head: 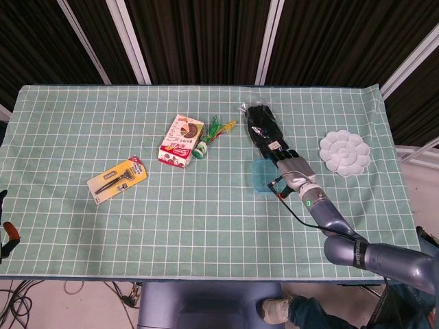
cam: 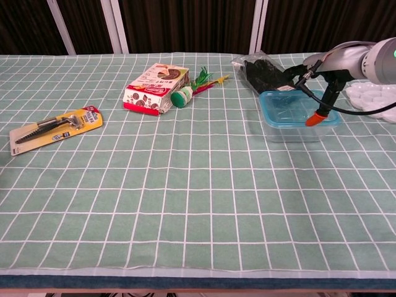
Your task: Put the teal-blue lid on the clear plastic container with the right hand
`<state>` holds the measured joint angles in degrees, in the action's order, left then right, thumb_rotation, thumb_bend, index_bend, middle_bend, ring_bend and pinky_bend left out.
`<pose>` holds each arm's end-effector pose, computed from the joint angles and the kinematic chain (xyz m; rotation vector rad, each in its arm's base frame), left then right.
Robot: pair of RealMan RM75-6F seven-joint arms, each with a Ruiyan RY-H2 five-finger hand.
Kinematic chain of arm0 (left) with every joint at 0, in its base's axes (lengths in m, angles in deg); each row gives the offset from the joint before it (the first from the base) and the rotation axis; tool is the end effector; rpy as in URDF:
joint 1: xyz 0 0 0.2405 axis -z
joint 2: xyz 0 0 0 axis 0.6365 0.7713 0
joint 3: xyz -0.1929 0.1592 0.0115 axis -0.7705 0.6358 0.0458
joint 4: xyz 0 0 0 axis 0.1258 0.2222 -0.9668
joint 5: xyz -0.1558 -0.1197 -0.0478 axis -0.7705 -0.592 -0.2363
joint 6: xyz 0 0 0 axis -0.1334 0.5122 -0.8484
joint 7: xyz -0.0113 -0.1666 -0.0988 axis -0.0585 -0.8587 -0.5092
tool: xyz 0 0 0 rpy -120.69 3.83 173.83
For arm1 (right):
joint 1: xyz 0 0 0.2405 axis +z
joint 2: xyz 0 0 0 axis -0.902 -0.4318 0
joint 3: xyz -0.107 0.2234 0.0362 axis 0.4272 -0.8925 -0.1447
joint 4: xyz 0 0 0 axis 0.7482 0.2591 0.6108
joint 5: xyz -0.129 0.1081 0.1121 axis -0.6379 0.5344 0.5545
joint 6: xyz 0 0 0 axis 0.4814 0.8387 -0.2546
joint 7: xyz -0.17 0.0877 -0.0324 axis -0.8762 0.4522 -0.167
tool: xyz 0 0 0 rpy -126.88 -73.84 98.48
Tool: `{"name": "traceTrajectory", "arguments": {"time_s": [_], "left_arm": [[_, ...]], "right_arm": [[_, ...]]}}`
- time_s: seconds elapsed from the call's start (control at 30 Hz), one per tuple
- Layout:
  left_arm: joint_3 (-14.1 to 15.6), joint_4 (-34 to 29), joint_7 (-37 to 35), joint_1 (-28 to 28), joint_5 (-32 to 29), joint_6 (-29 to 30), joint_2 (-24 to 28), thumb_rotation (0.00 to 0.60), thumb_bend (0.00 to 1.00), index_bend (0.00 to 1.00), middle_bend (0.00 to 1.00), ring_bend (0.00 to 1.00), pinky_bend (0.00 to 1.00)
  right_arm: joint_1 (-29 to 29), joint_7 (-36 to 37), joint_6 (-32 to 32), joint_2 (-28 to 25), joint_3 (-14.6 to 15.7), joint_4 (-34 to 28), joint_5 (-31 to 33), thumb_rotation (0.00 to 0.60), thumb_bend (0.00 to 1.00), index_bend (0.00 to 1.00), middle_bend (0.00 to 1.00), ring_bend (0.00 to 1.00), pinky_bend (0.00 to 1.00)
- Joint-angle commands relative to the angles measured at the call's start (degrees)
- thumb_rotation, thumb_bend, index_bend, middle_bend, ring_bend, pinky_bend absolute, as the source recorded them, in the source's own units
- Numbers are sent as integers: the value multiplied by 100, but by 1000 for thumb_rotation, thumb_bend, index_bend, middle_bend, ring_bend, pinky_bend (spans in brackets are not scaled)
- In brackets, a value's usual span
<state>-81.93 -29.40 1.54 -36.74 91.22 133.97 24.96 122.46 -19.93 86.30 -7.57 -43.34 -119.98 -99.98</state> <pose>-0.3114 0.2192 0.1772 -1.1263 -1.0123 -0.7084 -0.1527 -0.4415 0.0253 1.8361 -1.0968 0.6146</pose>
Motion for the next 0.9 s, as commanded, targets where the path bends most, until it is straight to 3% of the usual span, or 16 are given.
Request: {"name": "traceTrajectory", "arguments": {"time_s": [0.03, 0.2, 0.33, 0.57, 0.9], "left_arm": [[2, -10, -3, 2, 1, -5, 2, 600, 771, 50, 0, 0, 0], [9, -32, -29, 1, 13, -15, 16, 600, 771, 50, 0, 0, 0], [11, -54, -59, 5, 4, -42, 36, 600, 771, 50, 0, 0, 0], [-11, -114, -168, 3, -19, -71, 109, 600, 771, 50, 0, 0, 0], [-29, -130, -243, 34, -132, -188, 174, 600, 771, 50, 0, 0, 0]], "right_arm": [[-10, 4, 90, -127, -34, -153, 33, 600, 232, 0, 36, 0, 0], [-90, 164, 321, -326, -195, -478, -29, 600, 235, 25, 36, 0, 0], [-164, 327, 550, -293, -347, -526, -343, 600, 352, 171, 36, 0, 0], [-124, 593, 644, 297, -584, 97, -505, 600, 387, 353, 36, 0, 0], [-24, 682, 558, 901, -733, 905, -594, 600, 439, 426, 36, 0, 0]]}}
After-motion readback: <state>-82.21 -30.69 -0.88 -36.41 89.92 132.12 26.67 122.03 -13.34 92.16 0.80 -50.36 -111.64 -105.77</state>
